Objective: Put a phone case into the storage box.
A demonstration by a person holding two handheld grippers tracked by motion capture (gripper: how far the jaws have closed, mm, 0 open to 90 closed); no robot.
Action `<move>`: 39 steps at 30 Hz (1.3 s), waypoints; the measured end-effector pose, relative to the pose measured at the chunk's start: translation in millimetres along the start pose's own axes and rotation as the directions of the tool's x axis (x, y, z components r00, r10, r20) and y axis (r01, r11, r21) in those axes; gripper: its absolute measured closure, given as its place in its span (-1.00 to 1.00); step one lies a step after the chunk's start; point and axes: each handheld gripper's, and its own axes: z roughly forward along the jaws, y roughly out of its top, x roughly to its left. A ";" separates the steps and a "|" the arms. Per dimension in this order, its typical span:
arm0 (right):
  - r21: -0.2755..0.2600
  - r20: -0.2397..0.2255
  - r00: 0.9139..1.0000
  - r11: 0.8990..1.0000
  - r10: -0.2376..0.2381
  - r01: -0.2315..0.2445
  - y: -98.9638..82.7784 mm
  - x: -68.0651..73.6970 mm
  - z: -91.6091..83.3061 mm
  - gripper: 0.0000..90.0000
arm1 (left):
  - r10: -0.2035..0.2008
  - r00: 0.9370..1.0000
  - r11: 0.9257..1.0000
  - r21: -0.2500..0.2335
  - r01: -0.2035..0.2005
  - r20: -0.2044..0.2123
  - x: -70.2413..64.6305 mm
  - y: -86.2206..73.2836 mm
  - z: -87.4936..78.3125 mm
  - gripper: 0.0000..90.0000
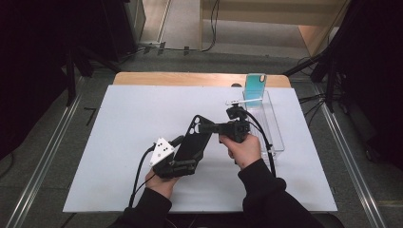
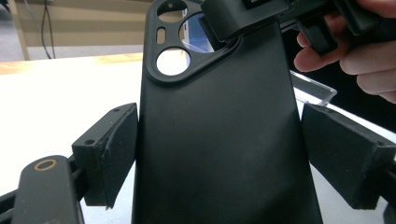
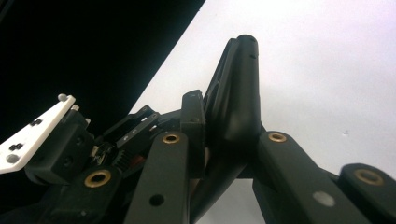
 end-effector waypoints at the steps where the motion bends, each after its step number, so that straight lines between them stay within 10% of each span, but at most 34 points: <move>1: 0.001 0.002 1.000 1.000 -0.004 0.004 0.1 0.5 -0.1 0.72 | 0.000 1.000 1.000 0.003 0.000 0.001 0.0 -0.1 0.1 -0.69; 23: 0.027 -0.033 0.999 0.999 -0.040 0.041 1.6 10.1 -4.1 0.83 | 0.014 1.000 0.994 0.110 -0.014 0.005 -4.7 11.1 5.3 -0.73; 39: 0.023 0.106 0.982 0.988 -0.156 0.154 0.1 17.3 -9.4 0.83 | -0.021 1.000 0.973 0.230 0.020 0.005 5.0 15.8 4.7 -0.70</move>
